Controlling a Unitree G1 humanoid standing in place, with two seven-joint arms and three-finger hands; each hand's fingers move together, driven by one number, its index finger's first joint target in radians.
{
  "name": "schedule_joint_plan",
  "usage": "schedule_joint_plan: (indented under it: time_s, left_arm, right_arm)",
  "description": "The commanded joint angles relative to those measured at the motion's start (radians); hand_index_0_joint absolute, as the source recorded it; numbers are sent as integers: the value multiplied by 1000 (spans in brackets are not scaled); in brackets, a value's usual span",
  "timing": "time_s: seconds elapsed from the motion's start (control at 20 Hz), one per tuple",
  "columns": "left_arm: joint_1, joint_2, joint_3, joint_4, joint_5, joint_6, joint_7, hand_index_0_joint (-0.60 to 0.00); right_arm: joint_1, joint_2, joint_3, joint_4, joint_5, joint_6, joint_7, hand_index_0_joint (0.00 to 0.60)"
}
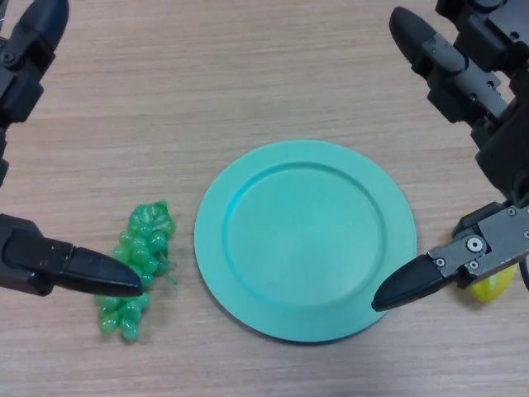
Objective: Pick up the green grapes and place it on the plate
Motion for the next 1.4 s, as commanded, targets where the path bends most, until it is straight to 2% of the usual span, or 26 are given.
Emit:
schedule_joint_plan:
  time_s: [0.05,0.2,0.45,0.6,0.75,0.9,1.1,1.25,1.4]
  left_arm:
    - [-19,28,40,0,12,-138,21,0]
    - [-9,-18,-24,74,81,-202,-9,0]
    - [-15,-22,-26,115,112,-221,-25,0]
    - [17,-50,-28,258,290,-397,-87,0]
    - [31,-67,-28,394,354,-504,-118,0]
    - [55,-89,-82,576,508,-721,-138,0]
    - [56,-101,-143,780,656,-882,-69,0]
    - [57,-104,-182,859,724,-903,-21,0]
    - [87,-123,-240,925,819,-885,16,0]
  right_arm:
    - [-44,-11,-84,-36,-21,-128,-4,0]
    - [-49,2,-82,-36,-35,-133,-3,0]
    - [-57,22,-83,-31,-63,-120,22,0]
    - [-57,42,-70,-19,-94,-126,42,0]
    - [-55,57,-52,-14,-115,-129,50,0]
    - [-53,73,-34,-20,-129,-110,62,0]
    - [-47,83,-39,-31,-125,-99,67,0]
    - [-33,78,-40,-35,-116,-109,57,0]
    - [-31,53,-36,-36,-90,-122,27,0]
